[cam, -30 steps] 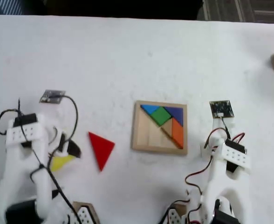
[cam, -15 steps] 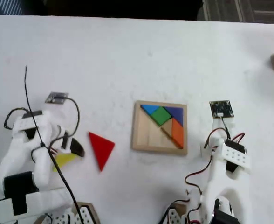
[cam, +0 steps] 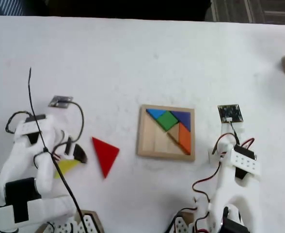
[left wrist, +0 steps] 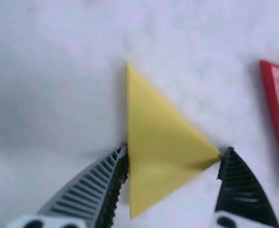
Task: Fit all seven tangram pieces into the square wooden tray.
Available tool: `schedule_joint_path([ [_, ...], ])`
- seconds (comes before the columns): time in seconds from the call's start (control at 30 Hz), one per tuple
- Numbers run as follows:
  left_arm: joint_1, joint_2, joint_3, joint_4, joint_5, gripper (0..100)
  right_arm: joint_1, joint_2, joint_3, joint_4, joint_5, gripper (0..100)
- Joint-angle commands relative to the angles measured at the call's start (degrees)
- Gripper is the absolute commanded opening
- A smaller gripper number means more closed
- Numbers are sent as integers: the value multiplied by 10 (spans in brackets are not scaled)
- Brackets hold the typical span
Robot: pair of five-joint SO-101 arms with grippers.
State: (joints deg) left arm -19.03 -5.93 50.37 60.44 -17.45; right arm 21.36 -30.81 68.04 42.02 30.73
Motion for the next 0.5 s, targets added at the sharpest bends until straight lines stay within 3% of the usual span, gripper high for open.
schedule_joint_path([
  [0.0, 33, 4, -21, -23, -20, 216, -5, -22, -4, 7, 6, 19],
  [0.17, 35, 4, -38, -45, -67, 181, -5, -22, -4, 7, 6, 19],
  [0.47, 34, 3, -42, -96, -68, 181, -5, -22, -4, 7, 6, 19],
])
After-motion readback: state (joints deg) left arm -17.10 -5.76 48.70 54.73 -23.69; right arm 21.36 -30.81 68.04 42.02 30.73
